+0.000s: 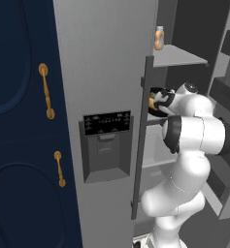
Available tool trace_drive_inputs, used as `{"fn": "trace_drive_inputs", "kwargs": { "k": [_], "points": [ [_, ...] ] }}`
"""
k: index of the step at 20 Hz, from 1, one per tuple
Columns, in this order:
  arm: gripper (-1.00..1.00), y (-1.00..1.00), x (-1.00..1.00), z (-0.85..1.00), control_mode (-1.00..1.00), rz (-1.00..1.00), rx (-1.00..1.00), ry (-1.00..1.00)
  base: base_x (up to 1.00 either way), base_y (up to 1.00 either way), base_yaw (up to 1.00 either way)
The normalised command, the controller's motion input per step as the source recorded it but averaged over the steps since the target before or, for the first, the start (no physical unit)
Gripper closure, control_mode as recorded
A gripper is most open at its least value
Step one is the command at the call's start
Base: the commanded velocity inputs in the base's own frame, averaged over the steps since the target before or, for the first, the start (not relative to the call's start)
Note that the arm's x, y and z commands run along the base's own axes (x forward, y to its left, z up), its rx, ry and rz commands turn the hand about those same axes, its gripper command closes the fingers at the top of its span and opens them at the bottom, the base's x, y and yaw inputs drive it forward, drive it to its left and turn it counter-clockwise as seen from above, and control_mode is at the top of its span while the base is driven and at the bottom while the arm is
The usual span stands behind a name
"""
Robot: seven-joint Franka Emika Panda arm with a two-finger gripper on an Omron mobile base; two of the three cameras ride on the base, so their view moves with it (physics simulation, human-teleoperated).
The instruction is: Pick the chicken drumstick and cucumber from their plates and place them in the bowl. Then put the bowl in the fridge.
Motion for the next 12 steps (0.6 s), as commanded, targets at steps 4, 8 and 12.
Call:
{"fn": "trace_drive_inputs", "kwargs": {
  "k": [4, 8, 12],
  "points": [
    [1.00, 0.00, 0.49, -0.08, -1.00, 0.00, 0.01, 0.00, 0.00, 0.00, 0.00],
    [1.00, 0.00, 0.45, -0.05, -1.00, 0.00, 0.02, 0.00, 0.00, 0.00, 0.00],
    [1.00, 0.00, 0.36, -0.16, -1.00, 0.00, 0.00, 0.00, 0.00, 0.00, 0.00]
  ]
}}
